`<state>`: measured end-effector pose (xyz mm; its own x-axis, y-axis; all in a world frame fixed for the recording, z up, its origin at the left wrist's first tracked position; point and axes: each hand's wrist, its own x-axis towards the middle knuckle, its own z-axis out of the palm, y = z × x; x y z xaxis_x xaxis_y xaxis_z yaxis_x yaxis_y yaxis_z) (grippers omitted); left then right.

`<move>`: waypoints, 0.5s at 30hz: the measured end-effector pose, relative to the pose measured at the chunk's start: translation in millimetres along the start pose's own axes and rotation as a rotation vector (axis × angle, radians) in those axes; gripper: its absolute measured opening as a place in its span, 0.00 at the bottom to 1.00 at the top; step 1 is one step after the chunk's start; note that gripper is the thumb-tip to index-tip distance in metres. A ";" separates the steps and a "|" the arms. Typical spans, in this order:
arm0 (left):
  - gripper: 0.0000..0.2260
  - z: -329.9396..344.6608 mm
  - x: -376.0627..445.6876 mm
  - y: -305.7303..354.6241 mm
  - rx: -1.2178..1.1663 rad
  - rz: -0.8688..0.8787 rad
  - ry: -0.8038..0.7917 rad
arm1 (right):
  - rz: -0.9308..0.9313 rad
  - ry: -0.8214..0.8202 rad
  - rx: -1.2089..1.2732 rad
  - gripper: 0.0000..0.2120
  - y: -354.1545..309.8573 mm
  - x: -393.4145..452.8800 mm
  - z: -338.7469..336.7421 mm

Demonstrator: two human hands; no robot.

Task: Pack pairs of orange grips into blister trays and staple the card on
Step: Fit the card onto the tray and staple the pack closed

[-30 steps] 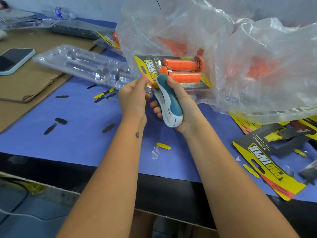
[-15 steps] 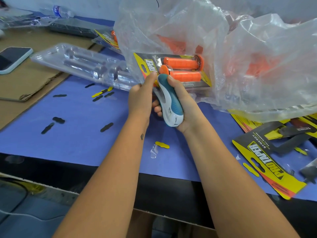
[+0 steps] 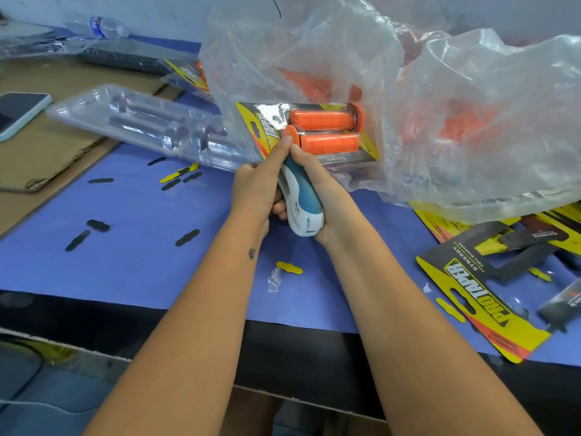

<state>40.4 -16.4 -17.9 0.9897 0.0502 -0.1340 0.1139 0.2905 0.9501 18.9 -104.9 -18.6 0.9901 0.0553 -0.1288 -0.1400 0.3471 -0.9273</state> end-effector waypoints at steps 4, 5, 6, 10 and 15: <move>0.25 2.3 -0.3 0.0 0.018 0.055 -0.005 | -0.002 -0.002 -0.004 0.20 -0.8 -1.0 -2.3; 0.25 2.9 -0.4 -0.4 0.014 0.067 0.000 | -0.001 0.000 -0.002 0.20 -0.8 -0.8 -2.3; 0.25 3.4 -0.6 -1.2 0.012 0.079 0.009 | 0.004 0.004 0.000 0.20 -0.9 -0.6 -2.1; 0.24 4.2 -0.8 -1.8 0.024 0.121 0.056 | 0.032 0.021 0.025 0.17 -1.1 0.2 -0.9; 0.22 6.2 -0.2 -1.8 0.041 0.153 0.100 | 0.040 0.035 0.096 0.14 -0.5 1.5 -1.3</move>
<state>40.6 -22.8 -17.8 0.9824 0.1863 -0.0121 -0.0323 0.2332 0.9719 20.5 -106.3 -18.7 0.9831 0.0387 -0.1790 -0.1779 0.4332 -0.8836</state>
